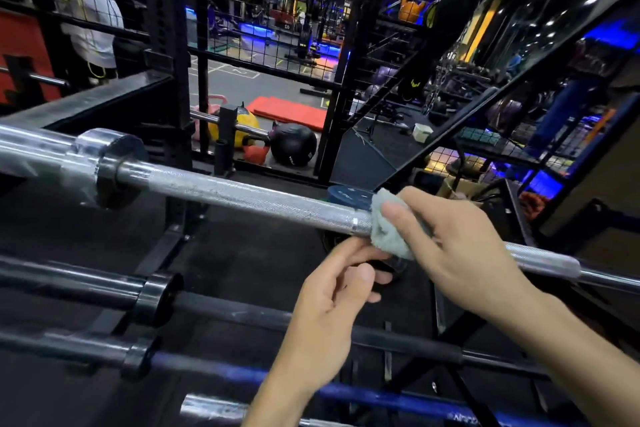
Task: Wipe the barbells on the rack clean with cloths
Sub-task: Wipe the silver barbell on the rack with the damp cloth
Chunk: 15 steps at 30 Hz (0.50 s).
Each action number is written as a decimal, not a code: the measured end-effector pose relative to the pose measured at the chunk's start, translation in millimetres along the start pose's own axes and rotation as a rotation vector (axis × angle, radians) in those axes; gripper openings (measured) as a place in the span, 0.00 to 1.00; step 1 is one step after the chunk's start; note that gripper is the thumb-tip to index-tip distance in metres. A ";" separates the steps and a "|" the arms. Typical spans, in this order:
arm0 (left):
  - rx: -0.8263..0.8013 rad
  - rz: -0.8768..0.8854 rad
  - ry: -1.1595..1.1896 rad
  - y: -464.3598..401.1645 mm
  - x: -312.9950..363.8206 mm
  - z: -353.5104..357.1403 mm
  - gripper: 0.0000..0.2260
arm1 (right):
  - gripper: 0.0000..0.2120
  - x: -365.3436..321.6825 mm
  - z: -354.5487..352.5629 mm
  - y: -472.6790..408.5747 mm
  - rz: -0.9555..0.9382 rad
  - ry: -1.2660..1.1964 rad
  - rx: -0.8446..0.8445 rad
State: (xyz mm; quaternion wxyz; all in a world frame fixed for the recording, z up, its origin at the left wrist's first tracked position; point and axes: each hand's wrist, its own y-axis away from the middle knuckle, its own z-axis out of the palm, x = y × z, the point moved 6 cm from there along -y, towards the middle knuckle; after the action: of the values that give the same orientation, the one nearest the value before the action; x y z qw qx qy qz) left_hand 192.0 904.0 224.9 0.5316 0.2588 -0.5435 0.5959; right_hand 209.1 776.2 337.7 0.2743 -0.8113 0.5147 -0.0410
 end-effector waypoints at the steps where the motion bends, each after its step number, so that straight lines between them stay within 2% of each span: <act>1: -0.007 0.005 -0.010 -0.6 -0.1 -1.2 0.15 | 0.19 -0.5 1.6 -4.5 0.019 0.017 0.040; 3: -0.022 0.004 -0.018 -0.8 -2.0 -3.8 0.15 | 0.22 1.7 6.5 -15.1 0.101 0.029 0.044; 5: -0.035 -0.002 -0.035 -1.1 -4.4 -5.6 0.16 | 0.25 8.8 10.4 -24.8 0.212 0.007 -0.023; 7: -0.035 0.000 -0.044 -1.7 -5.3 -6.6 0.16 | 0.25 16.6 7.6 -27.0 0.251 -0.053 -0.037; 11: -0.029 0.013 -0.046 -2.2 -3.3 -6.8 0.15 | 0.27 23.5 -6.9 -14.2 0.222 -0.209 0.067; 15: -0.046 0.016 -0.031 -2.9 -1.1 -4.5 0.14 | 0.24 3.6 3.0 -7.1 0.102 -0.146 -0.135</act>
State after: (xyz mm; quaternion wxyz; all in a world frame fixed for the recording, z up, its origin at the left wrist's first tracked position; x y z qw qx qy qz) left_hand 196.2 907.4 223.7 0.5242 0.2511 -0.5673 0.5834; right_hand 217.6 776.6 337.8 0.2575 -0.8016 0.5355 0.0667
